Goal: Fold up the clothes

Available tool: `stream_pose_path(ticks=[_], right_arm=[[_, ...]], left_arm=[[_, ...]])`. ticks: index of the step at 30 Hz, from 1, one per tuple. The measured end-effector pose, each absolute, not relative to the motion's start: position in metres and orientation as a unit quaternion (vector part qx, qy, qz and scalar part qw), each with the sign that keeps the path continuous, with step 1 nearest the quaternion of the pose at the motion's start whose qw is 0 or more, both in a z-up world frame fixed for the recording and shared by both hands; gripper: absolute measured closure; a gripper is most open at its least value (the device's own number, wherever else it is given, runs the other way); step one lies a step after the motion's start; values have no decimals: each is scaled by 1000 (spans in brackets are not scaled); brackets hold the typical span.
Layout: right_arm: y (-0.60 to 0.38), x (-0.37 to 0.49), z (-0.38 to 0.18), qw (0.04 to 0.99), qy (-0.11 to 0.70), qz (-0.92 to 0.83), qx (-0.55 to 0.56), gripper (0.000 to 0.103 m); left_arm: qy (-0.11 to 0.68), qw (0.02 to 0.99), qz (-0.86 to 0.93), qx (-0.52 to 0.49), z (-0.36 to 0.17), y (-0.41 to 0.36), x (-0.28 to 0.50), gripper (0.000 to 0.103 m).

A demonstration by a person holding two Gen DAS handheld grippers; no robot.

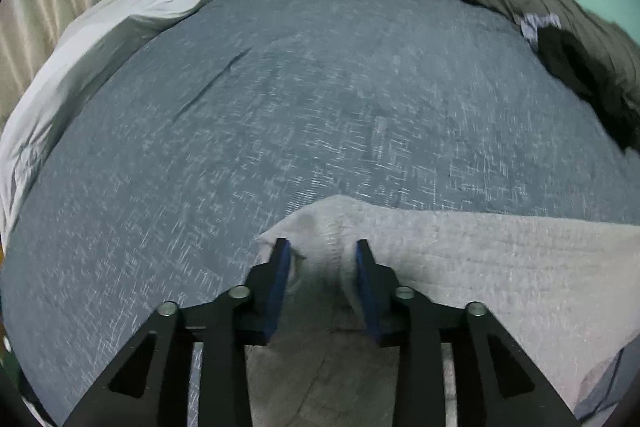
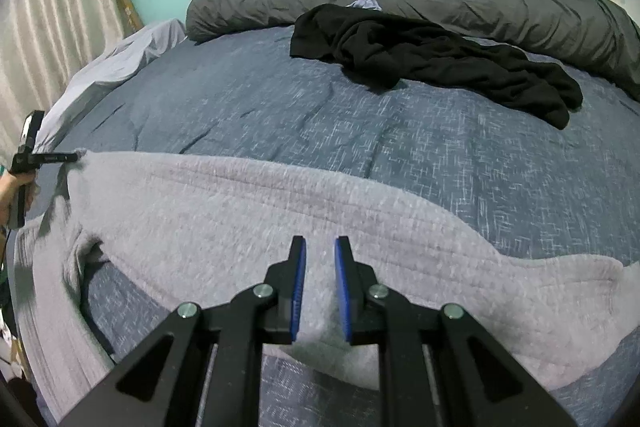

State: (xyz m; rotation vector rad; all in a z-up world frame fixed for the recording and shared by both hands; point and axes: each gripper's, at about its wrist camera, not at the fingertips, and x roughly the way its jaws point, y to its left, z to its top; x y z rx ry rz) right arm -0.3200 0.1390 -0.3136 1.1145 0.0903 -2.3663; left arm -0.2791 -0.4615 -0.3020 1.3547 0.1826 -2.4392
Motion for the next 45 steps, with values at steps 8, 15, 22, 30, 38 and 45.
stream_pose_path(ticks=[8, 15, 22, 30, 38, 45], right_arm=[[138, -318, -316, 254, 6, -869, 424, 89], [136, -291, -305, 268, -28, -869, 415, 89], [149, -242, -310, 253, -86, -863, 428, 66], [170, -182, -325, 254, -110, -853, 442, 66], [158, -163, -332, 283, -98, -845, 443, 66], [152, -145, -329, 287, -99, -852, 427, 66]], left_arm=[[93, 168, -865, 464, -295, -480, -272, 49], [95, 189, -871, 443, -282, -483, -275, 46], [87, 173, -851, 488, -315, -472, -287, 46], [94, 187, -844, 494, -326, -484, -264, 46], [89, 201, -831, 512, -320, -497, -215, 46], [98, 206, -821, 523, -314, -502, -162, 46]])
